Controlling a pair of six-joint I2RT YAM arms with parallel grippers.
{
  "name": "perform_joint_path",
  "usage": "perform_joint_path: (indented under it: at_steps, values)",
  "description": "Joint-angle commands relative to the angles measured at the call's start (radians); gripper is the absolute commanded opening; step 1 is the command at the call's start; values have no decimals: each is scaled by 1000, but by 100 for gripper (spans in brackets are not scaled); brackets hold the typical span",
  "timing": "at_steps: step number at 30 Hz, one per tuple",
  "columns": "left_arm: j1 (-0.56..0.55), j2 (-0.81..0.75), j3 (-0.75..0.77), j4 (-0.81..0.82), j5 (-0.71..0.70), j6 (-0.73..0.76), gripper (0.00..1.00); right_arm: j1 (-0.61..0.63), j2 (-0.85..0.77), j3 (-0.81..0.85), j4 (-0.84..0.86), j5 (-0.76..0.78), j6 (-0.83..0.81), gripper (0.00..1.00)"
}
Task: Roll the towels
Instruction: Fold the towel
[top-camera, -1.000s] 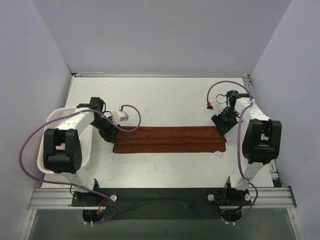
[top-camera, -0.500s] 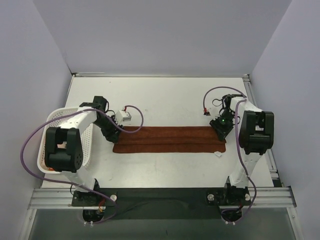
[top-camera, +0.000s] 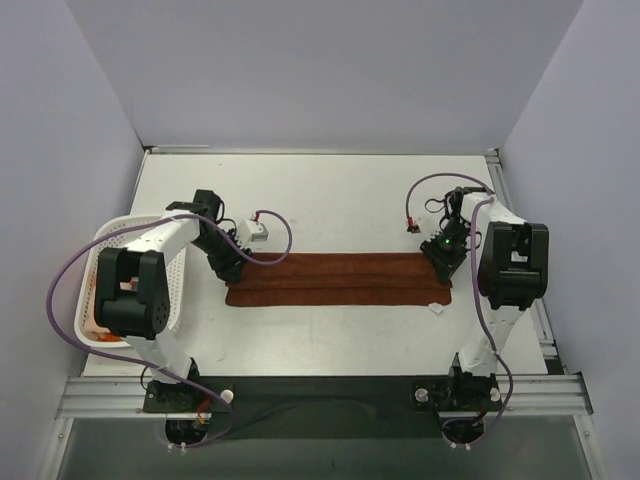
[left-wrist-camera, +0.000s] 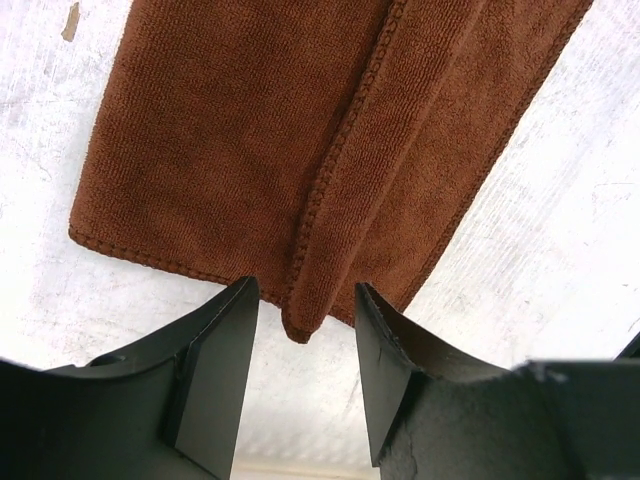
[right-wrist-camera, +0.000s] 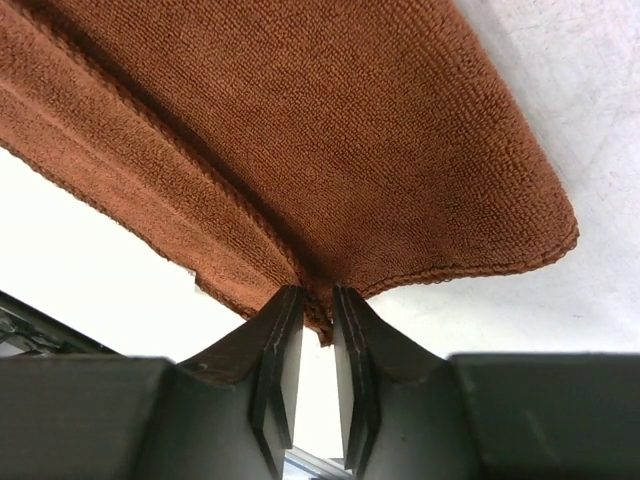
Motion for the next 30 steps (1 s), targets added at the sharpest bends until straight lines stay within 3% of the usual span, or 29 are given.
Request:
perform_joint_path:
  at_steps: [1,10,19,30]
  values:
    - [-3,-2,39,-6,24,19,54,5,-44,36,-88,-15,-17,17]
    - [-3,16,53,-30,28,29,41,5,-59,47,-104,-14,-23,0]
    - [-3,36,41,-39,8,34,41,5,-73,30,-108,-24,-24,0]
    - [-3,4,30,-64,27,48,12,4,-121,-22,-111,-26,-53,0]
